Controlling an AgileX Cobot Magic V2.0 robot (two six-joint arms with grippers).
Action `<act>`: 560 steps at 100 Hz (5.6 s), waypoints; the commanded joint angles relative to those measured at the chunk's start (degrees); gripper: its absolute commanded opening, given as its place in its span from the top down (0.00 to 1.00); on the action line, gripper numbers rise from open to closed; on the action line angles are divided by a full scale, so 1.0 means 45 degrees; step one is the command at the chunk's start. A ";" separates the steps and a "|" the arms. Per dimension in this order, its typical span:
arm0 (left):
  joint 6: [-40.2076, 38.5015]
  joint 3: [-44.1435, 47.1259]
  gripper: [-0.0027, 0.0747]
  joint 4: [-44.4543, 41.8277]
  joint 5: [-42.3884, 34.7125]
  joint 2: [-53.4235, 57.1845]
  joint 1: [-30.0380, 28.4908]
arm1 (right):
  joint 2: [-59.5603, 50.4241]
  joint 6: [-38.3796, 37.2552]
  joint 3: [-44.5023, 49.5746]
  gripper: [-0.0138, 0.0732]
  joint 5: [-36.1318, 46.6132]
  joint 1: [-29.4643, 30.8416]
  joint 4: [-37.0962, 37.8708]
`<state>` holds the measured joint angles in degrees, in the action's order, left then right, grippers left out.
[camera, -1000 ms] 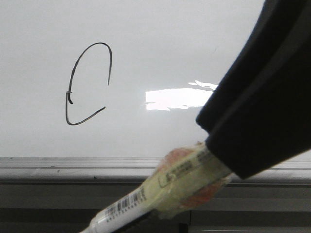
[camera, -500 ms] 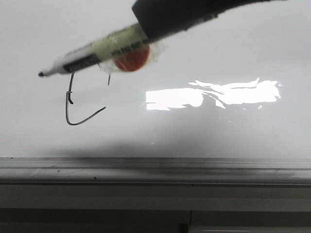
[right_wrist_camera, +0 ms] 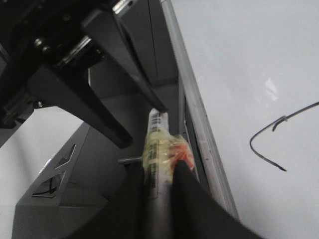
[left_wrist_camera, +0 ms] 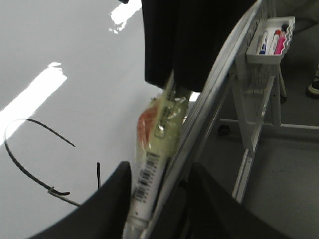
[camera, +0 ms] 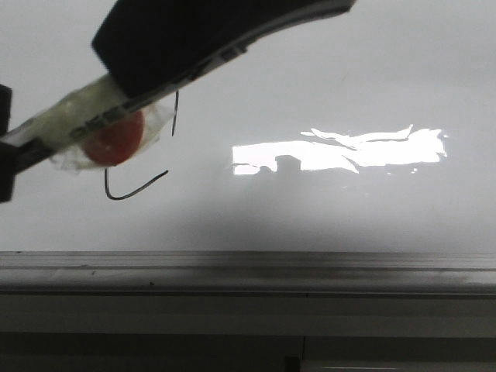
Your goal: Write number 0 on whiteboard
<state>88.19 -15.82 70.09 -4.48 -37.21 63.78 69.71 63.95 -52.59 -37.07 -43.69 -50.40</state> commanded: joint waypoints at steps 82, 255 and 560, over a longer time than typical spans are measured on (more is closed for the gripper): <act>0.0968 -0.0877 0.74 -0.1068 -0.1593 -0.0892 0.0031 | -0.0033 0.0059 -0.0628 0.92 0.0868 -0.0107 -0.0295; -0.5606 -0.0678 0.99 0.5486 -0.7197 -0.1308 0.0031 | -0.0056 0.0059 -0.1292 0.10 0.1357 -0.0107 0.0468; -1.4541 -0.1139 0.39 -0.1050 -0.8472 -0.5177 0.0031 | -0.0056 -0.0273 -0.1292 0.10 -0.0455 0.2382 0.0397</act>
<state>21.55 -19.85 66.22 -40.33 -63.04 63.87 70.79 62.53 -56.45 -40.99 -33.31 -46.42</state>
